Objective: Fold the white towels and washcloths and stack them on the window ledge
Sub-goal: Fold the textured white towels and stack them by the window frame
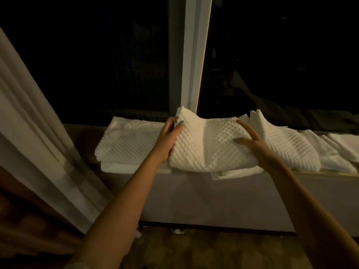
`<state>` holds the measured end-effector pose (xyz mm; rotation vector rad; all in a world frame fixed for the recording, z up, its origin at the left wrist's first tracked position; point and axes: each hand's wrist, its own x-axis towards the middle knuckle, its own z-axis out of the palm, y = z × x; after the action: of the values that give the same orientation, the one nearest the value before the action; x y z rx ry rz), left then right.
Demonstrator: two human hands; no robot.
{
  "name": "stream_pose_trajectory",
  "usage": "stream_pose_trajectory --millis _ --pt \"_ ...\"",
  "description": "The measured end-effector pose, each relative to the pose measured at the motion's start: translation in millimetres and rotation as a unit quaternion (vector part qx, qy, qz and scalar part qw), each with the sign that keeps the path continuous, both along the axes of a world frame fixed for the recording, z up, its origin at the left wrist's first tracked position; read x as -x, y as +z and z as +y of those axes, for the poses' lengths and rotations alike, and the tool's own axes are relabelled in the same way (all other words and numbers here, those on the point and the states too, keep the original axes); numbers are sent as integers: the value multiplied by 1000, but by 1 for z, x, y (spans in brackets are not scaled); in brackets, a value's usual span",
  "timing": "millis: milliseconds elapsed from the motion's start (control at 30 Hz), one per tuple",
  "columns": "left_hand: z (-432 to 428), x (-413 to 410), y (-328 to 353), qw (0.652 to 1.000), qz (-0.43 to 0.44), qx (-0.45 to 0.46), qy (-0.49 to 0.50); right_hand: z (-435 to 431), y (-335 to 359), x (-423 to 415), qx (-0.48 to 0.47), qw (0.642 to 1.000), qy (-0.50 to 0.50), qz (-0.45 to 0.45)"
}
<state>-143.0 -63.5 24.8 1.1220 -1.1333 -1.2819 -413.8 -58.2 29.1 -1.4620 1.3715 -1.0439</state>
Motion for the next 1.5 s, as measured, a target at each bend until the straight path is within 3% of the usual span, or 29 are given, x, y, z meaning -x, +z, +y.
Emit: stream_pose_trajectory --millis 200,433,567,833,933,1033,1133,1267,1367,1500 --pt "-12 -64 40 997 -31 43 64 -12 27 -58 47 998 5 -28" --pt "-27 -182 42 983 -139 88 81 -33 22 -165 102 993 59 2" --pt "-33 -221 37 969 -218 88 82 -45 8 -207 81 995 53 -12" --pt "-49 -248 -13 962 -247 34 108 -43 -31 -237 -6 1000 -4 -20" --pt "-60 -255 -16 952 -287 16 102 -50 -35 -231 -5 999 -28 47" --pt "-74 -261 -14 946 -306 20 109 -66 -31 -224 55 988 -29 139" --pt "-89 -264 -9 944 -310 59 101 -85 -20 -219 71 983 6 167" --pt "-106 -267 1 922 -373 82 70 -110 -6 -219 -12 976 100 195" --pt "-112 -270 6 907 -410 90 24 -121 0 -211 -26 964 121 234" --pt "-116 -276 9 919 -386 75 -11 -126 6 -202 21 963 103 250"
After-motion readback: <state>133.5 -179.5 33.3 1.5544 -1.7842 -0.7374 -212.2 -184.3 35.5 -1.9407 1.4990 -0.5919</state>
